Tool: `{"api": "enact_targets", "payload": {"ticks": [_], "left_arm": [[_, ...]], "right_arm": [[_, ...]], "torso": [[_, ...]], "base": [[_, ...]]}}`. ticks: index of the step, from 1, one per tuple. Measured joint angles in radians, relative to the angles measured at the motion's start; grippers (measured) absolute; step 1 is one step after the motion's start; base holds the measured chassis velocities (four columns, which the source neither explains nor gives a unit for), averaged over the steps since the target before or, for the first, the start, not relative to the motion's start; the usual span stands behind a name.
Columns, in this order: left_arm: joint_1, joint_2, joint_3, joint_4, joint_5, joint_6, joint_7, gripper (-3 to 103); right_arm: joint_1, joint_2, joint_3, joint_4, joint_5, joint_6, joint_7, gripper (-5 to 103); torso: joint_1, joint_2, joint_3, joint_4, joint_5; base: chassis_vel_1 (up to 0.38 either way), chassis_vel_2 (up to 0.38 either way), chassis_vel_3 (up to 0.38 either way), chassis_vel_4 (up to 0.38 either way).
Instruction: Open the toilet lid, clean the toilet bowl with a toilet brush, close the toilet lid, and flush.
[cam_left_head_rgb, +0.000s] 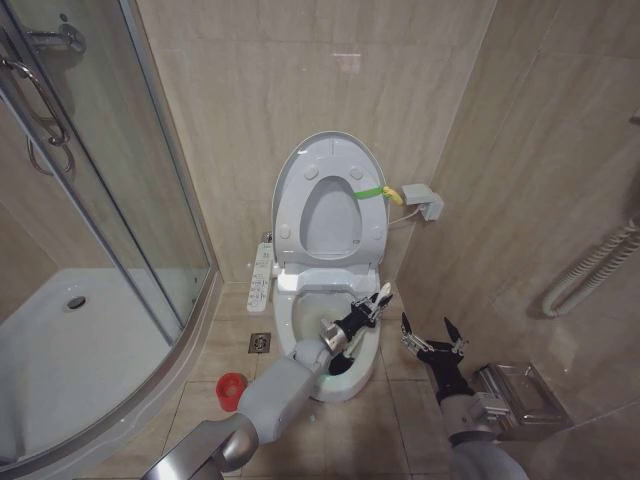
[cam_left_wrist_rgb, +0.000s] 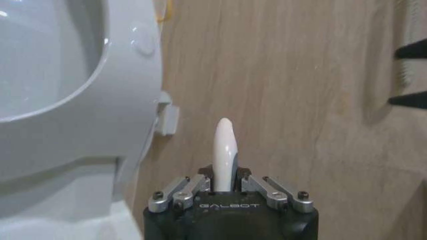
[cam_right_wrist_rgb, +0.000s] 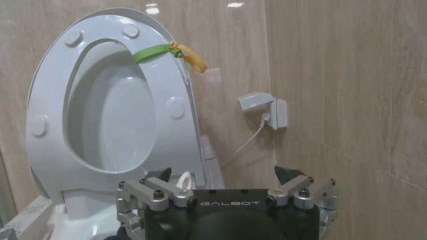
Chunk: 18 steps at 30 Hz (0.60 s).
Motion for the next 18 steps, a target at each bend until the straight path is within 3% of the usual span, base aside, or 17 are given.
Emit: {"api": "enact_targets", "payload": {"ticks": [5, 12, 18], "left_arm": [[-0.029, 0.026, -0.025, 0.000, -0.003, 0.011, 0.001, 20], [-0.028, 0.013, -0.025, -0.100, -0.043, -0.035, -0.001, 20], [0.007, 0.006, 0.004, -0.141, -0.035, -0.041, -0.014, 20]], "right_arm": [[0.000, 0.000, 0.000, 0.000, 0.000, 0.000, 0.000, 100], [0.000, 0.000, 0.000, 0.000, 0.000, 0.000, 0.000, 100], [0.000, 0.000, 0.000, 0.000, 0.000, 0.000, 0.000, 100]], "torso": [[0.000, 0.000, 0.000, 0.0002, 0.0001], [0.000, 0.000, 0.000, -0.0001, 0.0001], [0.000, 0.000, 0.000, 0.0001, 0.0002]], "base": [[0.000, 0.000, 0.000, 0.000], [0.000, 0.000, 0.000, 0.000], [0.000, 0.000, 0.000, 0.000]]}}
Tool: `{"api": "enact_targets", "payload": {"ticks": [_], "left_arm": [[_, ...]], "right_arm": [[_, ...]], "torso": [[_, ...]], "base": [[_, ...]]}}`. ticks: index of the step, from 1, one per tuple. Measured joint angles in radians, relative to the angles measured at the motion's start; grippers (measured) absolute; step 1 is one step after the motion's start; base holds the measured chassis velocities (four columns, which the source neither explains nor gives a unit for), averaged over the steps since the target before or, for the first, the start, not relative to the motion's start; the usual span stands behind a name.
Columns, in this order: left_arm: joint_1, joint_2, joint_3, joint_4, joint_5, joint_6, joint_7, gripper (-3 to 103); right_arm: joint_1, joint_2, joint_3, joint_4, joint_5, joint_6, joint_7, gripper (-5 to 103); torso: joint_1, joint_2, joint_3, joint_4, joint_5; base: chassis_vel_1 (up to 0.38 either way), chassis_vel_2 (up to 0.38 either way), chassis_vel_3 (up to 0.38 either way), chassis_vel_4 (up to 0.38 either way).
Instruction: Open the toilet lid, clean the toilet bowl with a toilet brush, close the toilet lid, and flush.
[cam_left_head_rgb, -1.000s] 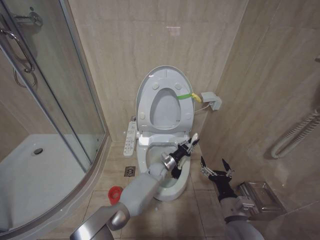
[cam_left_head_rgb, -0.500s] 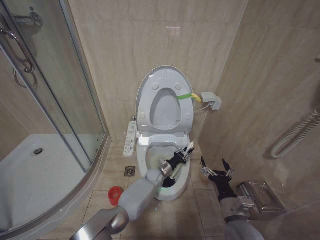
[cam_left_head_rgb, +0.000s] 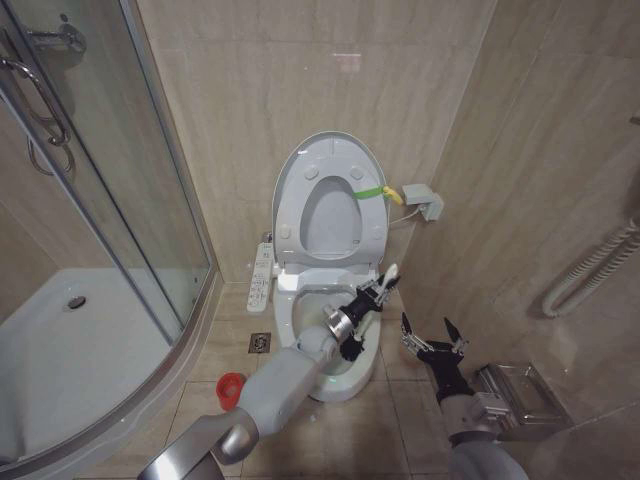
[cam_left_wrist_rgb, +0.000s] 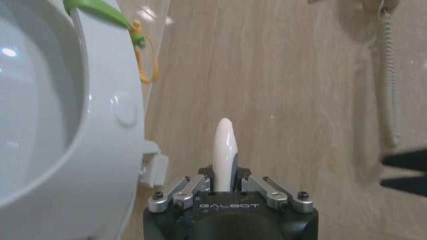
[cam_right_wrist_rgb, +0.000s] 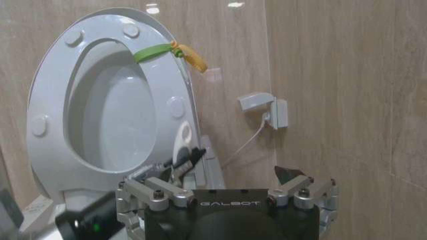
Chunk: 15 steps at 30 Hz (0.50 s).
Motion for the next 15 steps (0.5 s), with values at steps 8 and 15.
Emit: {"api": "enact_targets", "payload": {"ticks": [8, 15], "left_arm": [[0.012, 0.043, 0.017, 0.090, 0.008, -0.008, 0.030, 20], [0.002, 0.088, -0.021, 0.101, 0.009, -0.003, 0.031, 20]], "right_arm": [[0.000, 0.000, 0.000, 0.000, 0.000, 0.000, 0.000, 100], [0.000, 0.000, 0.000, 0.000, 0.000, 0.000, 0.000, 100]], "torso": [[0.000, 0.000, 0.000, -0.0002, -0.0004], [0.000, 0.000, 0.000, -0.0001, -0.0002]], "base": [[0.000, 0.000, 0.000, 0.000], [0.000, 0.000, 0.000, 0.000]]}}
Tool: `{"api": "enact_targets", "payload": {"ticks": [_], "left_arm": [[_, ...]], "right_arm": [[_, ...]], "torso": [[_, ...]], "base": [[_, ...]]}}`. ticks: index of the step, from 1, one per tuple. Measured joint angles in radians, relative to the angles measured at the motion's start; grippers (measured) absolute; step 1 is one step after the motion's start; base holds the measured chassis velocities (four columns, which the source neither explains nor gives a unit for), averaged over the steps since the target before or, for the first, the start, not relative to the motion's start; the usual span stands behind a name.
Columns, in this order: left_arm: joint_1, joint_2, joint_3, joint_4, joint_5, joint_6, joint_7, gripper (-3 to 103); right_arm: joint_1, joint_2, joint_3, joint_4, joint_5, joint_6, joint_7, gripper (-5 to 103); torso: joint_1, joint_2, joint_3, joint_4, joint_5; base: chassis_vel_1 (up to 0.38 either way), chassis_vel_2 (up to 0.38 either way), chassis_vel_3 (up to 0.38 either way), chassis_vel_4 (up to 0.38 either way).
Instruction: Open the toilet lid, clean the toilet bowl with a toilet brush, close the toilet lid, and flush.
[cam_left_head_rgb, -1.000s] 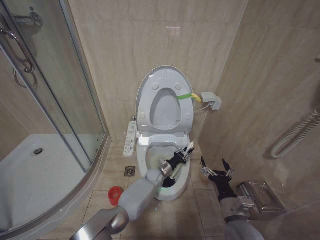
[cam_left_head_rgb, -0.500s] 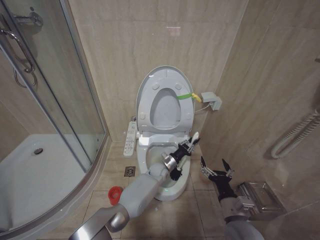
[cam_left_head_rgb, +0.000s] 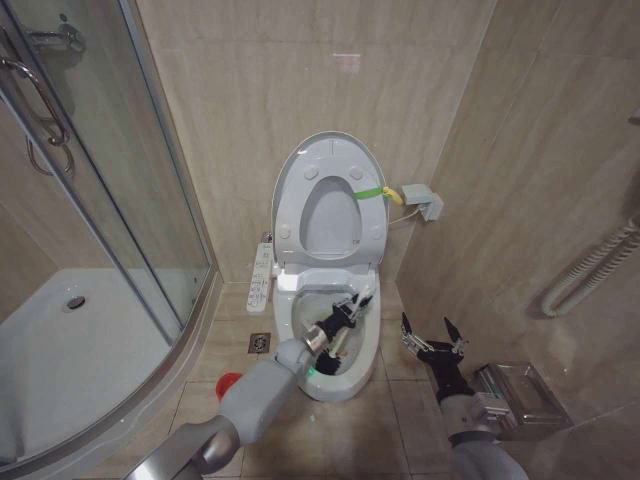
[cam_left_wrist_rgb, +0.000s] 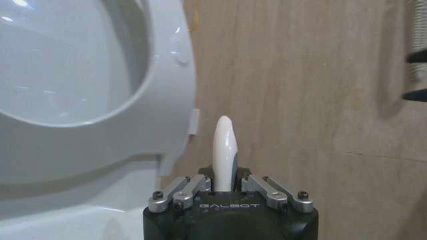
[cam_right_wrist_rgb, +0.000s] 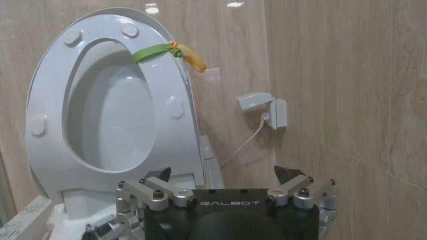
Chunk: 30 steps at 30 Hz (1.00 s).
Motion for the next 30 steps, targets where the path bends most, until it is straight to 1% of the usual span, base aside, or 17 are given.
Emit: {"api": "enact_targets", "payload": {"ticks": [6, 10, 14, 17, 18, 22, 25, 30], "left_arm": [[-0.024, -0.008, -0.036, -0.025, 0.003, -0.027, 0.004, 20], [-0.025, -0.022, -0.033, -0.039, 0.008, -0.038, 0.010, 20], [-0.012, -0.035, -0.025, -0.030, 0.031, -0.039, 0.005, 20], [-0.002, -0.043, -0.002, 0.004, 0.047, -0.011, -0.022, 20], [-0.002, -0.043, -0.002, 0.004, 0.047, -0.011, -0.022, 20], [-0.007, -0.059, -0.003, 0.089, 0.044, -0.001, -0.019, 20], [-0.009, -0.059, -0.004, 0.107, 0.038, -0.001, -0.010, 20], [-0.019, -0.063, -0.009, 0.095, 0.030, -0.010, -0.007, 20]], "right_arm": [[0.000, 0.000, 0.000, 0.000, 0.000, 0.000, 0.000, 100], [0.000, 0.000, 0.000, 0.000, 0.000, 0.000, 0.000, 100], [0.000, 0.000, 0.000, 0.000, 0.000, 0.000, 0.000, 100], [0.000, 0.000, 0.000, 0.000, 0.000, 0.000, 0.000, 100], [0.000, 0.000, 0.000, 0.000, 0.000, 0.000, 0.000, 100], [0.000, 0.000, 0.000, 0.000, 0.000, 0.000, 0.000, 100], [0.000, 0.000, 0.000, 0.000, 0.000, 0.000, 0.000, 100], [0.000, 0.000, 0.000, 0.000, 0.000, 0.000, 0.000, 100]], "torso": [[0.000, 0.000, 0.000, 0.0000, 0.0001], [0.000, 0.000, 0.000, -0.0001, 0.0001], [0.000, 0.000, 0.000, -0.0001, 0.0001], [0.000, 0.000, 0.000, -0.0001, 0.0001], [0.000, 0.000, 0.000, -0.0001, 0.0001], [0.000, 0.000, 0.000, -0.0003, -0.0001], [0.000, 0.000, 0.000, -0.0002, -0.0002], [0.000, 0.000, 0.000, 0.0003, 0.0004]], "base": [[0.000, 0.000, 0.000, 0.000], [0.000, 0.000, 0.000, 0.000], [0.000, 0.000, 0.000, 0.000], [0.000, 0.000, 0.000, 0.000], [0.000, 0.000, 0.000, 0.000], [0.000, 0.000, 0.000, 0.000], [0.000, 0.000, 0.000, 0.000], [0.000, 0.000, 0.000, 0.000]]}}
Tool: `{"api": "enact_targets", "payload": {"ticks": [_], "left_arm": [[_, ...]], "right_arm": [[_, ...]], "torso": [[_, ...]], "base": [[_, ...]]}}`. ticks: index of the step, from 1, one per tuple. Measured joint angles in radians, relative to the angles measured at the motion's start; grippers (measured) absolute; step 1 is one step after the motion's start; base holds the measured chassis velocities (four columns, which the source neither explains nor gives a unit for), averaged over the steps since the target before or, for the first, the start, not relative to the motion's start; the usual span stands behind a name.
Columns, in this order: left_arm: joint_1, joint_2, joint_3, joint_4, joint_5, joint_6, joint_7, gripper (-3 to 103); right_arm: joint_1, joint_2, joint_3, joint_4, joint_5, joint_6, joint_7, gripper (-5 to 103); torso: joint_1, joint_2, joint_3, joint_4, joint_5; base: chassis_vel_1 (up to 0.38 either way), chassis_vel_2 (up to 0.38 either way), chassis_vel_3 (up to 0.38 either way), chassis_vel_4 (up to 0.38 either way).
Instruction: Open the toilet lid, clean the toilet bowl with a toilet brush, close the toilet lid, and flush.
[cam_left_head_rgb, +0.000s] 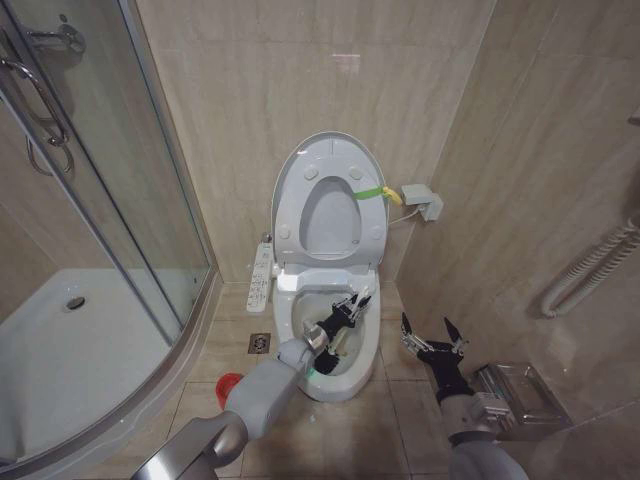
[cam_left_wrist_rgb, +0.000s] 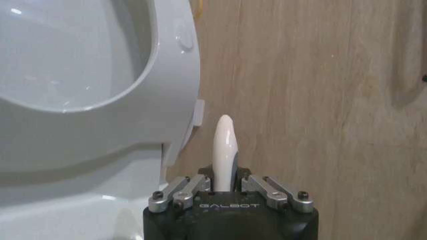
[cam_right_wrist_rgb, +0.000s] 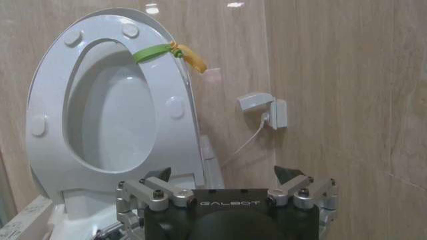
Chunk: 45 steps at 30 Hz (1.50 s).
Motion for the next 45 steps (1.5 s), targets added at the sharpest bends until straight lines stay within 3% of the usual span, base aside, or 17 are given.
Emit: {"api": "enact_targets", "payload": {"ticks": [3, 12, 18, 21, 28, 35, 45], "left_arm": [[-0.017, -0.023, -0.009, -0.017, 0.003, -0.041, 0.009, 20], [-0.020, -0.033, -0.016, -0.044, -0.020, -0.072, 0.014, 20], [0.003, -0.033, -0.004, -0.031, -0.019, -0.061, 0.021, 20], [0.014, -0.033, 0.002, -0.013, 0.000, -0.024, 0.019, 20], [0.002, -0.033, -0.006, -0.012, 0.000, -0.017, 0.018, 20], [-0.041, -0.032, -0.040, -0.025, -0.001, -0.084, 0.020, 20], [-0.005, -0.032, 0.039, 0.012, -0.031, -0.013, 0.009, 20]], "right_arm": [[0.000, 0.000, 0.000, 0.000, 0.000, 0.000, 0.000, 100], [0.000, 0.000, 0.000, 0.000, 0.000, 0.000, 0.000, 100], [0.000, 0.000, 0.000, 0.000, 0.000, 0.000, 0.000, 100], [0.000, 0.000, 0.000, 0.000, 0.000, 0.000, 0.000, 100], [0.000, 0.000, 0.000, 0.000, 0.000, 0.000, 0.000, 100], [0.000, 0.000, 0.000, 0.000, 0.000, 0.000, 0.000, 100], [0.000, 0.000, 0.000, 0.000, 0.000, 0.000, 0.000, 100]], "torso": [[0.000, 0.000, 0.000, -0.0002, 0.0000], [0.000, 0.000, 0.000, -0.0002, -0.0002], [0.000, 0.000, 0.000, -0.0003, -0.0002], [0.000, 0.000, 0.000, -0.0002, -0.0003], [0.000, 0.000, 0.000, -0.0003, -0.0003], [0.000, 0.000, 0.000, -0.0004, -0.0003], [0.000, 0.000, 0.000, -0.0003, -0.0004]], "base": [[0.000, 0.000, 0.000, 0.000], [0.000, 0.000, 0.000, 0.000], [0.000, 0.000, 0.000, 0.000], [0.000, 0.000, 0.000, 0.000], [0.000, 0.000, 0.000, 0.000], [0.000, 0.000, 0.000, 0.000], [0.000, 0.000, 0.000, 0.000]]}}
